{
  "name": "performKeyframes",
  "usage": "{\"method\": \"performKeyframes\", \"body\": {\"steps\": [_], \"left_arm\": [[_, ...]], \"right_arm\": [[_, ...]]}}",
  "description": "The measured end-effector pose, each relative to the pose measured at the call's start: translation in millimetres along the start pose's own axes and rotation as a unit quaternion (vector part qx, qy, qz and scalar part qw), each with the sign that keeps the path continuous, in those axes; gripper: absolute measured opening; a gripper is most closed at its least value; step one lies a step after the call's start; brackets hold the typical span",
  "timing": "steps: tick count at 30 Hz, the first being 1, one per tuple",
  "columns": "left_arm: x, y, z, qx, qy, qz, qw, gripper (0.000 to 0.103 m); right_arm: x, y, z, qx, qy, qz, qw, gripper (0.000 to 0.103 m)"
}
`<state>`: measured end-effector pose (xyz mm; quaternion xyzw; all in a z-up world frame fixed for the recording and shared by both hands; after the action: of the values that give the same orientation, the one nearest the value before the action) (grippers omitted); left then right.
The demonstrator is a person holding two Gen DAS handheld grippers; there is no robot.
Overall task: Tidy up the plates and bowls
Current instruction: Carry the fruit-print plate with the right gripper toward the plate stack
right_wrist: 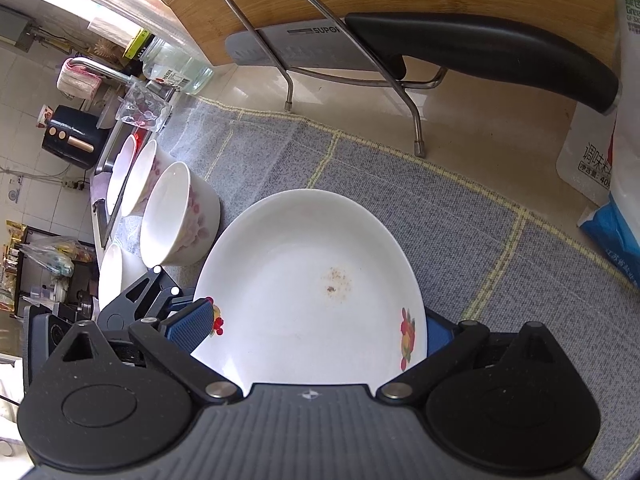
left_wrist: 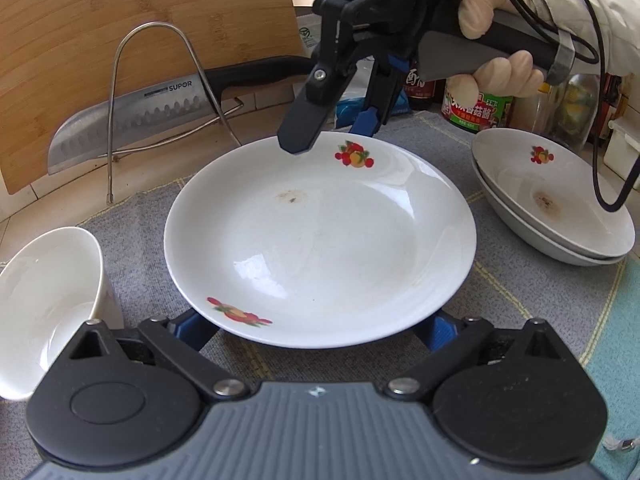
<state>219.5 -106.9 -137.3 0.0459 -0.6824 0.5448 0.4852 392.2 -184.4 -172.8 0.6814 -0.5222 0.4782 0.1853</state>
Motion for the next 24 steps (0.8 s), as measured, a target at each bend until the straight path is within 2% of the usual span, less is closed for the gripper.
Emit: {"method": "performKeyframes", "body": {"steps": [13,24], "left_arm": [[28.6,1.0,23.6,-0.017,0.015,0.000,0.9997,0.100],[45.7,-2.2,55.7,-0.055,0.044,-0.003,0.9975,0.100]], "right_arm": [[30.5,38.4,-25.6,-0.012,0.008,0.035,0.999,0.103],[60.5,93.5,-34.8,-0.047,0.017,0.076,0.996,0.103]]}}
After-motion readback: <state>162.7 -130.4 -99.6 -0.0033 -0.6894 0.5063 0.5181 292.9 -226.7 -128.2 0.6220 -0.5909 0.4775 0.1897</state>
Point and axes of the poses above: each gripper's, at about its wrist camera, not at the fingertips, and x roughly against the way its jaws point, z to its right, y to its underside, the point moved 6 cm from there along -x, roughly the way its jaws point, and after that the axes turned 9 degrees about y, right-handed, at the moved point
